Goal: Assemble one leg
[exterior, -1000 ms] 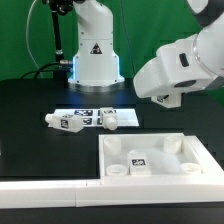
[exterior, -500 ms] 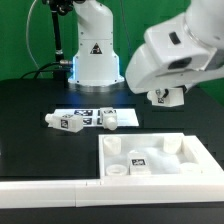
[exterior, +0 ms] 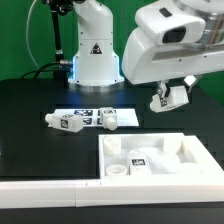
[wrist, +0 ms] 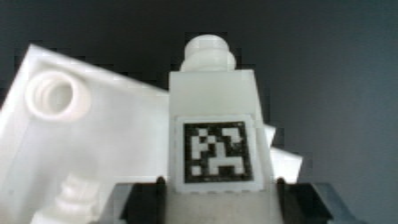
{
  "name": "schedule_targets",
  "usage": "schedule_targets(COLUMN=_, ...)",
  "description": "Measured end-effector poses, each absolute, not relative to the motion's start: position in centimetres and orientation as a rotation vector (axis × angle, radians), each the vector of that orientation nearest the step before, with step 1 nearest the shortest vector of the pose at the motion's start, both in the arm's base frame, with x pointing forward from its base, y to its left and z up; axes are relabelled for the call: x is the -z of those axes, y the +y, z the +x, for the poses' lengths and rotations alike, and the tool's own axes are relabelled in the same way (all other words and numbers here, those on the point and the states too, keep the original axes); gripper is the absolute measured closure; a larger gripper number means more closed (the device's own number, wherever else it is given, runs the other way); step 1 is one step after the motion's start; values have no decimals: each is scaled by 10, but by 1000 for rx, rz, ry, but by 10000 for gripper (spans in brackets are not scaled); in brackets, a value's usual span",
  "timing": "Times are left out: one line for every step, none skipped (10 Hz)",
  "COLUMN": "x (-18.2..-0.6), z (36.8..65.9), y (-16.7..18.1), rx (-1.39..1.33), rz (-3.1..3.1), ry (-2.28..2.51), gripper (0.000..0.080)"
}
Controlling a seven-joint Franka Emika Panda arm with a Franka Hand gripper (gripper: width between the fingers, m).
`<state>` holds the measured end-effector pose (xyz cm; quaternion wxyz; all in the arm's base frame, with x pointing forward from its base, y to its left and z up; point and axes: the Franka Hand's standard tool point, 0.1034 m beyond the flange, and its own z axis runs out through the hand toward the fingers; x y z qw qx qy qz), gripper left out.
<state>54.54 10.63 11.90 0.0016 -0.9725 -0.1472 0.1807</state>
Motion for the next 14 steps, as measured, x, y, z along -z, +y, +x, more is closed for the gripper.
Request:
schedule_targets(x=-129, z=557, y=105, rx=-551, rz=-2963, ry=-311, gripper=514)
schedule_targets(x=-137, z=581, y=91, rx=-466, rz=-2925, ry=-264, gripper=514)
schedule_targets(x=-139, z=600, y=88, rx=-269, rz=-2962, ry=-230, gripper=514)
schedule_targets(x=-141, z=598, y=93, rx=-152, rz=-2979, ry=-231, gripper=514)
schedule_targets(x=-140, z=597, y=90, rx=-68, rz=-2988, ry=-222, gripper=514)
schedule_targets(x=-139, z=602, y=87, rx=21, rz=-2997, ry=-211, gripper=514)
schedule_targets(x=-138, z=605, y=86, rx=137, rz=-3005, ry=-203, gripper=514)
schedule_targets(x=-136, z=606, y=83, rx=210, rz=-3007, ry=-201, gripper=514)
schedule_targets(x=-135, z=618, y=79, rx=390, rz=-2998, ry=-177, gripper=514)
schedule_targets(x=-129, z=625, y=78, rx=500, rz=-2987, ry=-146, gripper=514)
schedule_targets(x=-124, z=631, y=82, rx=617, rz=-2974, ry=-139, gripper=514)
schedule_targets(x=-119, z=635, y=82, rx=788, rz=-2950, ry=-127, gripper=514)
schedule_targets(x=-116, z=633, y=78, rx=859, rz=-2944, ry=-125, gripper=514)
schedule_targets(x=-115, z=633, y=76, rx=896, rz=-2939, ry=-121, gripper=514)
